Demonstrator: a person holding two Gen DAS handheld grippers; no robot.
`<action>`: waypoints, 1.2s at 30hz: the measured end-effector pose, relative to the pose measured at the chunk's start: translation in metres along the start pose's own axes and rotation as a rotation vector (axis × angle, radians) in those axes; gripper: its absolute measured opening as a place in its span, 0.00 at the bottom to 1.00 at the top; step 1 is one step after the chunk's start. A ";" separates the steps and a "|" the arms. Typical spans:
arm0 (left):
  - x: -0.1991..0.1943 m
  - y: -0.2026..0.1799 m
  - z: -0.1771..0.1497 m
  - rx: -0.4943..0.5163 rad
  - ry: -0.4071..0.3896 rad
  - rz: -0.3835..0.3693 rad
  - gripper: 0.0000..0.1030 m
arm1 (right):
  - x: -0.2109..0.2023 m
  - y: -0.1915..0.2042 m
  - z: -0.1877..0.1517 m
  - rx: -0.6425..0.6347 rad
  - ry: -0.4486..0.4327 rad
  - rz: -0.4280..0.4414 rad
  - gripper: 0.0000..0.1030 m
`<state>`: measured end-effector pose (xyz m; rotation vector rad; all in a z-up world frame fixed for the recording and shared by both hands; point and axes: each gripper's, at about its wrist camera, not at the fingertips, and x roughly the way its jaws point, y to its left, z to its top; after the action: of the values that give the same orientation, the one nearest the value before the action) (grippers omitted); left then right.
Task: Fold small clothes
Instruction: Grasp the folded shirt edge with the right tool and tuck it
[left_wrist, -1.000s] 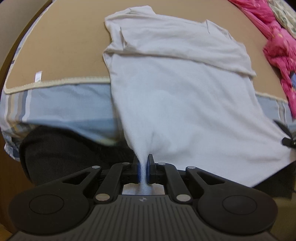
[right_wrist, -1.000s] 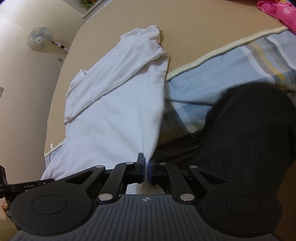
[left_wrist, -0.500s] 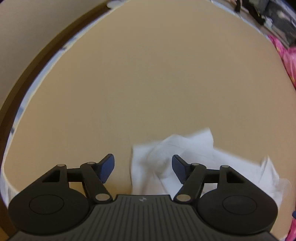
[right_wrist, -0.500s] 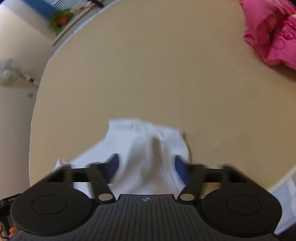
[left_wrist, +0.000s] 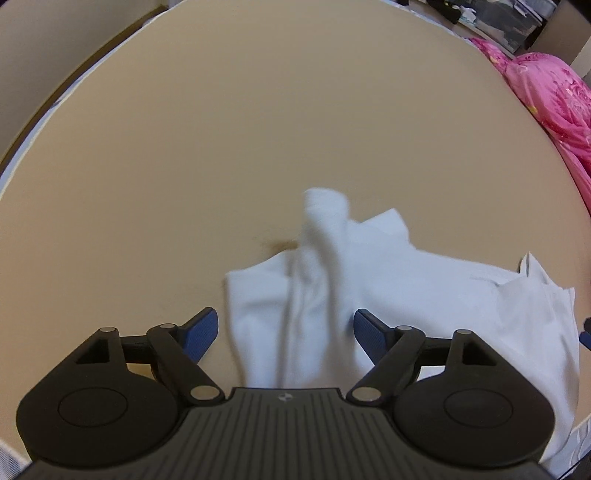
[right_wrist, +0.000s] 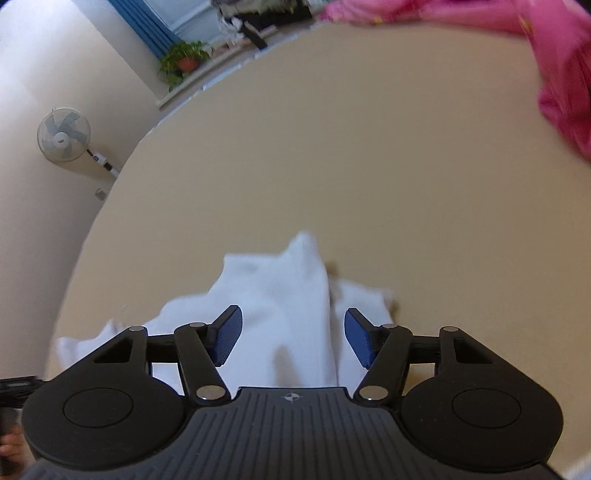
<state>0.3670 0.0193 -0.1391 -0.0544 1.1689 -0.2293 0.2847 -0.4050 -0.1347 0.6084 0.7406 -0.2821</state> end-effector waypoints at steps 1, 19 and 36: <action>0.003 -0.003 0.002 -0.007 0.002 -0.008 0.82 | 0.007 0.006 0.001 -0.040 -0.005 -0.017 0.62; 0.016 0.021 0.008 -0.118 -0.012 -0.046 0.82 | 0.056 0.006 0.032 -0.231 0.066 -0.201 0.06; 0.008 -0.002 0.036 -0.083 -0.120 0.123 0.17 | 0.029 -0.018 0.050 -0.121 0.019 -0.130 0.05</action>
<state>0.4030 0.0128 -0.1315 -0.0681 1.0578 -0.0672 0.3243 -0.4509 -0.1333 0.4498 0.8110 -0.3491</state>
